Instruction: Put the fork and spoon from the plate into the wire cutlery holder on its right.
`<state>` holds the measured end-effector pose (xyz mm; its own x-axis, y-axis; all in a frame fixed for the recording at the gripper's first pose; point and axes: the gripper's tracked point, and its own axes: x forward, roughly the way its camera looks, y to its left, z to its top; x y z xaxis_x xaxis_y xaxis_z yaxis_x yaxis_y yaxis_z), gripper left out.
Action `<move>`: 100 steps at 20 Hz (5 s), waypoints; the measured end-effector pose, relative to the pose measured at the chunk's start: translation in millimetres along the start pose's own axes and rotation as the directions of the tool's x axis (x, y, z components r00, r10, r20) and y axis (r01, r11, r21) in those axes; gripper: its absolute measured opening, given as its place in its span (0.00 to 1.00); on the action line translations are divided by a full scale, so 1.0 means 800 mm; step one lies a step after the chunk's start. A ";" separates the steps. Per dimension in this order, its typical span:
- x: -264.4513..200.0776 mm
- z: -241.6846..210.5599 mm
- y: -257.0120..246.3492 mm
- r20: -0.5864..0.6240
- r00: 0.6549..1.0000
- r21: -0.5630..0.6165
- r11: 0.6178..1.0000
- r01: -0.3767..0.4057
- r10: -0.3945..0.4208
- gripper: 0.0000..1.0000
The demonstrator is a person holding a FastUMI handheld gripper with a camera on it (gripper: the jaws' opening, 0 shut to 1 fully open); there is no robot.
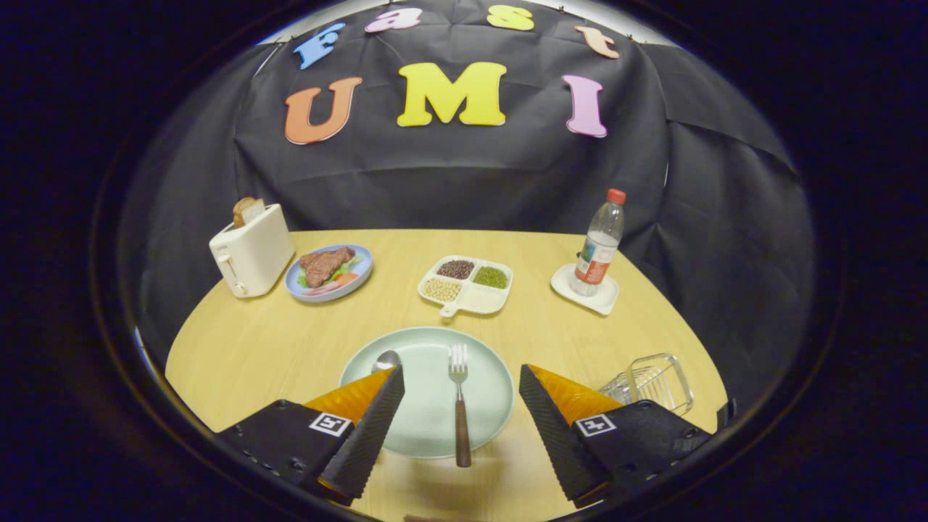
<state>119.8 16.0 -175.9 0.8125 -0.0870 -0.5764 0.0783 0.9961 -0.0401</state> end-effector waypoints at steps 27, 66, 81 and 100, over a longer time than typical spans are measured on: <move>0.079 -0.085 -0.008 -0.339 0.939 0.107 0.994 -0.024 0.059 0.01; -0.101 -0.071 -0.243 -0.201 0.980 0.175 0.984 0.038 -0.002 0.00; -0.104 -0.062 -0.255 -0.149 0.988 0.184 0.983 -0.021 0.049 0.07; -0.195 0.041 -0.186 0.264 0.965 0.119 0.992 -0.038 0.005 0.80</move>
<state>0.1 -119.3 -53.4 0.9365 -0.0819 -0.3410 0.1153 0.9902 0.0790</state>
